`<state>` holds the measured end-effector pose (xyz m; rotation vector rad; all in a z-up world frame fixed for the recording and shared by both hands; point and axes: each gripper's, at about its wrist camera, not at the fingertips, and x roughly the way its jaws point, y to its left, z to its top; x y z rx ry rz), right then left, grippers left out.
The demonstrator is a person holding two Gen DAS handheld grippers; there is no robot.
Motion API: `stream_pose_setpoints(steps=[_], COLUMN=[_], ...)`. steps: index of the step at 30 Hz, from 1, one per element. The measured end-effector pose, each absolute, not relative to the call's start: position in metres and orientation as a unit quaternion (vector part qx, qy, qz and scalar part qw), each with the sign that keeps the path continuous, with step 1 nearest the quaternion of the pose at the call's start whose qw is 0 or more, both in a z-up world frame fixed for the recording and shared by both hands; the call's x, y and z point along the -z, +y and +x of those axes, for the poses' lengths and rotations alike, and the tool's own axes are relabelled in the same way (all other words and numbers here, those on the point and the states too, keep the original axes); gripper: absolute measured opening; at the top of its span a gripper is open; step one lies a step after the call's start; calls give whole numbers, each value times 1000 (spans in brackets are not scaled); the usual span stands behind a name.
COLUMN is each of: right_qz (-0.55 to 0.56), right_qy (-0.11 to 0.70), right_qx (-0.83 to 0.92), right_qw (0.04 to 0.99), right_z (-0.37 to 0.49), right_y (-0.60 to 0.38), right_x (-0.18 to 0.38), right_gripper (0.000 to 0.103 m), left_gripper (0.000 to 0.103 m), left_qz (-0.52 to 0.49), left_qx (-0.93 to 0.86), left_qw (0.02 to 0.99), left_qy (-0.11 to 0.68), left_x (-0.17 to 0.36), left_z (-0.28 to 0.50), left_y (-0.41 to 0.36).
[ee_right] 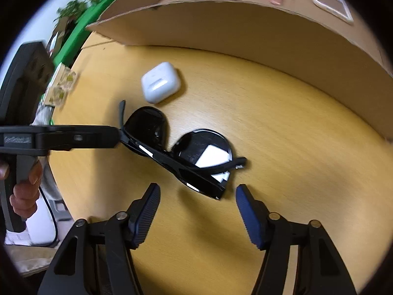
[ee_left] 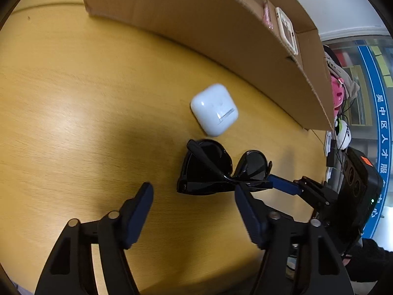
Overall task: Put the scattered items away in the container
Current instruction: 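Grasp the black sunglasses with the right gripper and lift them, then carry the sunglasses into the box and open the right gripper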
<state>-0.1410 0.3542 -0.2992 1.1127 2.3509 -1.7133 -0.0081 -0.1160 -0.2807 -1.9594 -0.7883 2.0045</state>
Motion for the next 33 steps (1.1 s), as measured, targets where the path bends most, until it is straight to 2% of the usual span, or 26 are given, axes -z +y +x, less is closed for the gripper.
stream_pose_setpoints(steps=[3, 5, 7, 9, 11, 20, 33], right_qz=[339, 333, 327, 330, 320, 276, 187], right_qy=[768, 772, 774, 768, 773, 797, 827], right_qx=[543, 542, 543, 548, 548, 535, 514], right_qw=[21, 22, 20, 22, 23, 56, 131], right_z=[-141, -141, -143, -146, -147, -134, -74], right_y=[352, 351, 349, 346, 345, 336, 287], right_x=[307, 307, 303, 298, 296, 300, 310], right_gripper=[42, 38, 26, 25, 24, 22, 22], left_gripper=[65, 65, 61, 50, 46, 45, 45], left_qz=[-666, -664, -663, -657, -652, -639, -579], left_qx=[-682, -684, -682, -681, -684, -709, -777], left_qw=[116, 114, 111, 109, 107, 122, 143], left_qy=[-279, -279, -288, -304, -308, -273, -201], left_x=[282, 283, 285, 285, 284, 250, 159], left_z=[-11, -13, -14, -13, -13, -18, -39], left_y=[-115, -116, -120, -126, -128, -128, -133])
